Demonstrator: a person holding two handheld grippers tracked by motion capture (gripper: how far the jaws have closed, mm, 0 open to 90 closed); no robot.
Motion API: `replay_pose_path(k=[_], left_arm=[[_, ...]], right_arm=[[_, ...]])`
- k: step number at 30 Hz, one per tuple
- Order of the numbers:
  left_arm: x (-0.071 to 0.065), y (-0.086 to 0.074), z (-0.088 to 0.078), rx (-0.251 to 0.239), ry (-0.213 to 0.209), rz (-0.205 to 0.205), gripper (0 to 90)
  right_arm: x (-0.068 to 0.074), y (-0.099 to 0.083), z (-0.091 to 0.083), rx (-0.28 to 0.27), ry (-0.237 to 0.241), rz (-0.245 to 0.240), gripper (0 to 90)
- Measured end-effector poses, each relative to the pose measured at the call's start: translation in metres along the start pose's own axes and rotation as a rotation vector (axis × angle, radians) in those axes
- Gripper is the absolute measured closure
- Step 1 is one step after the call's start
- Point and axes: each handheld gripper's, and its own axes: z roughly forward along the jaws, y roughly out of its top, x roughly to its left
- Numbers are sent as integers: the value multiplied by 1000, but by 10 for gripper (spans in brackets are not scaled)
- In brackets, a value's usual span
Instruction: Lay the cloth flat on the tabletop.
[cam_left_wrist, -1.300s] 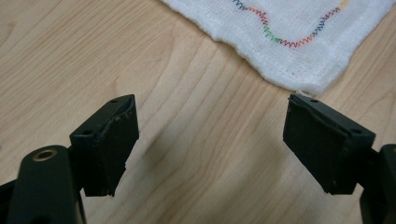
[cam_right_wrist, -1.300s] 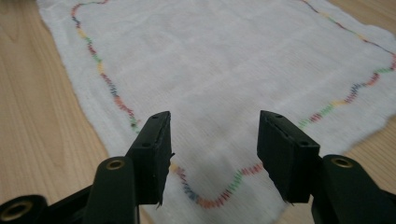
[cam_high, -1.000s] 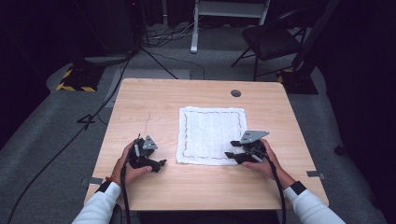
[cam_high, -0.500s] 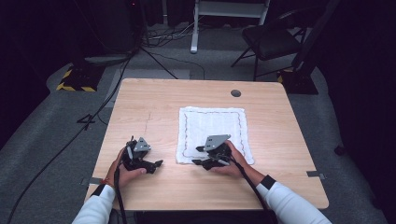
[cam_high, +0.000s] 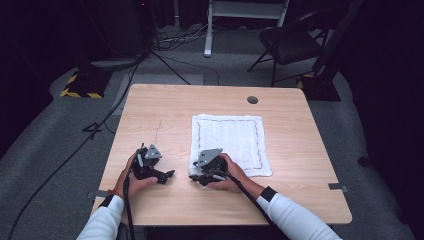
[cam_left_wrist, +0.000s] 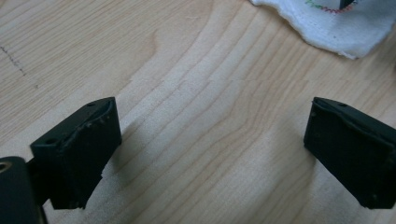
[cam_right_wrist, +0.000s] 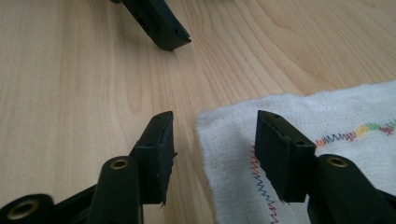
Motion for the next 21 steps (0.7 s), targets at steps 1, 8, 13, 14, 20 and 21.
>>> replay_pose_path(k=[1, 8, 13, 14, 20, 21], left_arm=[[0, 0, 0, 0, 0, 0, 31], [4, 7, 6, 9, 16, -18, 10], [15, 16, 9, -9, 47, -39, 170], [18, 19, 10, 2, 49, -50, 157], [35, 38, 8, -85, 82, -110, 178], [35, 38, 8, -85, 82, -110, 179]], right_arm=[[0, 0, 0, 0, 0, 0, 481], [-6, 3, 3, 3, -29, 34, 671], [-10, 4, 3, 19, -57, 36, 809], [-10, 5, 3, 19, -58, 36, 824], [-8, 4, 2, 12, -42, 32, 863], [-5, 4, 2, 14, -37, 28, 864]])
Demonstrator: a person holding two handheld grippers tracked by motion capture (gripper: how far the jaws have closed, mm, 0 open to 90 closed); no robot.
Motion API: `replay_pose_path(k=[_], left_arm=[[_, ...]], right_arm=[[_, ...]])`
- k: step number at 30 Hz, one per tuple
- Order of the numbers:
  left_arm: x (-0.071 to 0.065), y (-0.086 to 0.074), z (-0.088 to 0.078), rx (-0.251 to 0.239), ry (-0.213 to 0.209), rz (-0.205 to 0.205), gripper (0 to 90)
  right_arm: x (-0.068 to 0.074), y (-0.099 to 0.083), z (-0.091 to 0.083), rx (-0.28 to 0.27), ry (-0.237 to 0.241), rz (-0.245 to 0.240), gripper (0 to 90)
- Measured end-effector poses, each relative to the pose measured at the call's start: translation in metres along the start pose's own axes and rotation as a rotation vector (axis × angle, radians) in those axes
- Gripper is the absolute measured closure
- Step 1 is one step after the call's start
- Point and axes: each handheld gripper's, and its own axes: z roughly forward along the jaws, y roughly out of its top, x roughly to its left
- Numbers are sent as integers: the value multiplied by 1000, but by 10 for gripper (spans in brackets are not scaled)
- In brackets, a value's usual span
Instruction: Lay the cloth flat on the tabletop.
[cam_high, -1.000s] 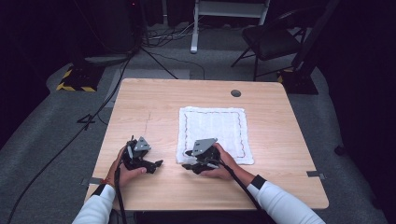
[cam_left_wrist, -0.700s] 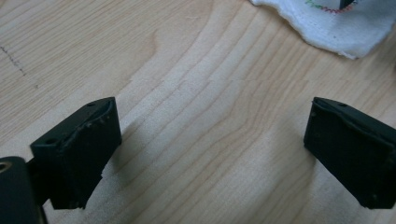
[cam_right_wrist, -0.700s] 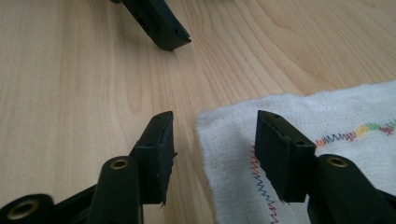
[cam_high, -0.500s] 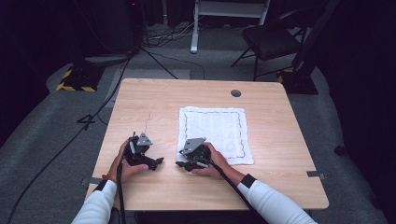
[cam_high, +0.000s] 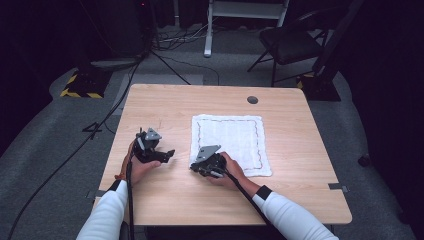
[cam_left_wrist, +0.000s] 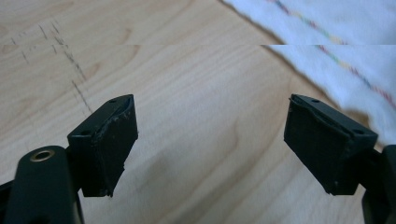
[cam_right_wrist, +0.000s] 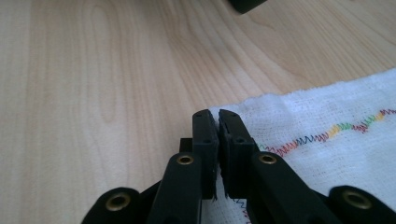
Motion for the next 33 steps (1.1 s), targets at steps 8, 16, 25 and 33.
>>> replay_pose_path(k=[8, 16, 25, 33], left_arm=[[6, 42, 36, 6, 31, -15, 179], [5, 72, 72, 5, 44, -31, 181], [-8, 86, 103, 31, 57, -30, 180], [-11, 89, 116, 45, 80, -18, 176]], right_arm=[[10, -1, -3, -1, 12, -19, 865], [18, -3, -5, -8, 34, -38, 866], [25, -5, -9, -1, 42, -58, 866], [28, -7, -10, -4, 50, -63, 866]])
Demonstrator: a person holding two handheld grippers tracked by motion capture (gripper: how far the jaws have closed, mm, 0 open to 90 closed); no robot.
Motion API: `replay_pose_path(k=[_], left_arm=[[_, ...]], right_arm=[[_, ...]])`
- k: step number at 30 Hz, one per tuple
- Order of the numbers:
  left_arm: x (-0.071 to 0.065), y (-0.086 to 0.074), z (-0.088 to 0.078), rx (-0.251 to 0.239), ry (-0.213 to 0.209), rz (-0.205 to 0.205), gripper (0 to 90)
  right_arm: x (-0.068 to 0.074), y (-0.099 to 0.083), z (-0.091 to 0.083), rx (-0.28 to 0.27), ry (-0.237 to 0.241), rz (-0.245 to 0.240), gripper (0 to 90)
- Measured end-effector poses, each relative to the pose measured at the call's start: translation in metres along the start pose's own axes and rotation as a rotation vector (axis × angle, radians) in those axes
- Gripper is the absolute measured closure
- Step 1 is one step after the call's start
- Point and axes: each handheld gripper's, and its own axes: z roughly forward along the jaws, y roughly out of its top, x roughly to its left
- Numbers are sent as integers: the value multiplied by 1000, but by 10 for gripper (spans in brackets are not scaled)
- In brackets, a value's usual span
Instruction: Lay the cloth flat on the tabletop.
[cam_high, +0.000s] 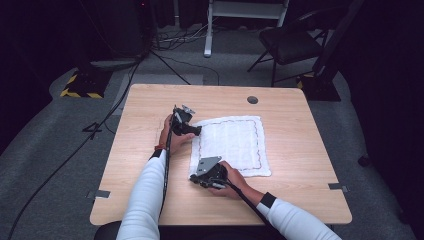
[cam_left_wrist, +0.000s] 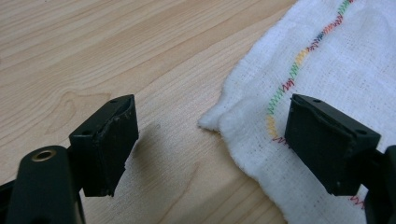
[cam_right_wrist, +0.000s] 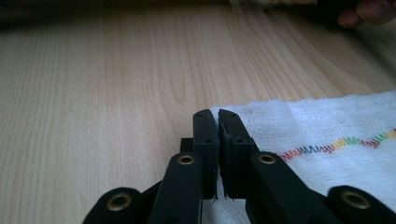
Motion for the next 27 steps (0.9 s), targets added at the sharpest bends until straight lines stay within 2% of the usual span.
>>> replay_pose_path(k=[5, 8, 10, 11, 12, 13, 14, 15, 17, 21, 25, 27], left_arm=[[6, -1, 2, 6, -27, -29, 149], [7, 0, 2, 12, -45, -7, 157], [6, 0, 1, 10, -57, 5, 248], [4, 1, -2, 8, -104, 44, 330], [4, 1, -2, 8, -104, 44, 429], [2, 3, -3, 8, -143, 67, 516], [2, 3, -3, 8, -143, 67, 581], [2, 3, -5, 20, -168, 77, 660], [3, 4, -5, 22, -178, 82, 767], [5, 5, -5, 24, -164, 88, 840], [6, 4, -5, 20, -154, 77, 849], [7, 4, -9, 21, -135, 81, 852]], right_arm=[[1, -1, -1, 0, 3, 1, 866], [1, -1, -1, -1, 5, 2, 867], [1, -1, -1, 0, 5, 1, 866], [1, -1, -1, 1, 4, -4, 866], [1, -1, -1, 1, 4, -4, 866], [0, -1, -1, -1, 6, -3, 866], [0, -1, -1, -1, 6, -3, 866], [0, -1, -1, -3, 5, -2, 866], [-1, -1, -1, -3, 5, -7, 867], [-4, 0, -1, -11, -3, 0, 867], [-5, 0, -1, -17, -4, 7, 867], [-5, 3, -1, -16, -10, -8, 868]])
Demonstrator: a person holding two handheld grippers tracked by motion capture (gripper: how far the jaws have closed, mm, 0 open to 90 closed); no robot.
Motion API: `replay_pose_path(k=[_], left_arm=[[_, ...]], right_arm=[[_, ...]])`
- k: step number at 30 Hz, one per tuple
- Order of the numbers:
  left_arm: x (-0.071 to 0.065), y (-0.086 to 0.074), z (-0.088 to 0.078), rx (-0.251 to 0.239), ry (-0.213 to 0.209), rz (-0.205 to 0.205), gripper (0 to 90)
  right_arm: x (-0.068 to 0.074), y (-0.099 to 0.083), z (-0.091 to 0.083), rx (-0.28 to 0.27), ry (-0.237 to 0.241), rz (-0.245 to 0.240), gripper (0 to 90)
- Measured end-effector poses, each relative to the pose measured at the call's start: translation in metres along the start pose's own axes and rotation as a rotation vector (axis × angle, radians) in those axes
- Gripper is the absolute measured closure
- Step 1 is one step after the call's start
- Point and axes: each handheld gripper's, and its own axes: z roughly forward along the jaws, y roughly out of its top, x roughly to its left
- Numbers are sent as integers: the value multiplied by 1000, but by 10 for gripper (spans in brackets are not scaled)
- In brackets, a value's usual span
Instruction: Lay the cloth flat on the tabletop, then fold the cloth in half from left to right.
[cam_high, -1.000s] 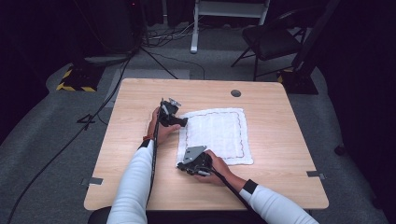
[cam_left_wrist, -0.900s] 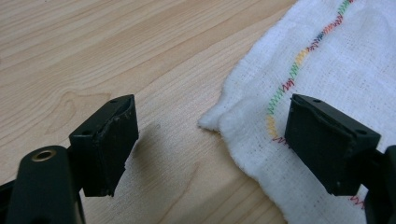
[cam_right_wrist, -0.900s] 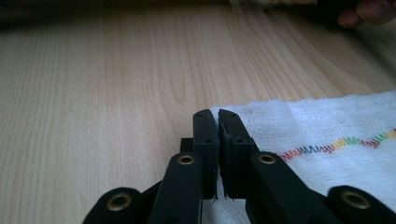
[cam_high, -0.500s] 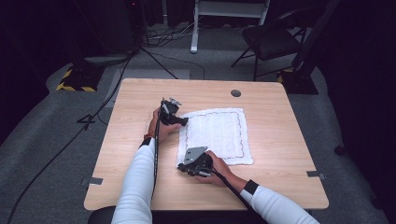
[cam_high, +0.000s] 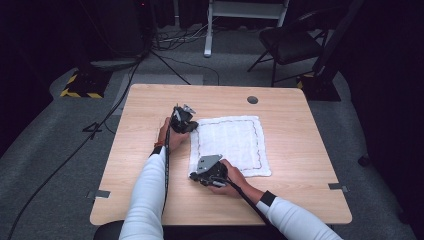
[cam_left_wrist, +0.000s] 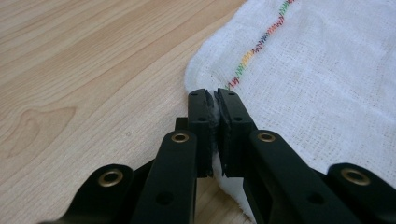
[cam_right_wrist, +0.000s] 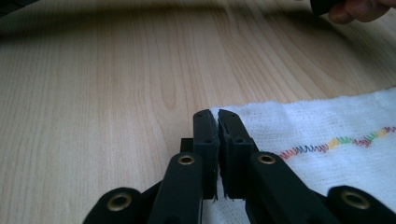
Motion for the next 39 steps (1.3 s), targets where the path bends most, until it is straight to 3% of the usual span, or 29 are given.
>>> replay_pose_path(k=[2, 16, 28, 39], left_arm=[[1, 1, -2, -1, 0, 2, 853], [6, 4, -10, -6, 36, -6, 855], [13, 9, -31, -78, 55, -41, 853], [23, 2, -49, -104, 72, -58, 848]], right_arm=[[0, 1, -1, -3, -8, -16, 868], [-5, 5, -7, -34, -22, -2, 869], [-11, 14, -18, -77, -53, 4, 869], [-11, 25, -19, -105, -67, 0, 869]])
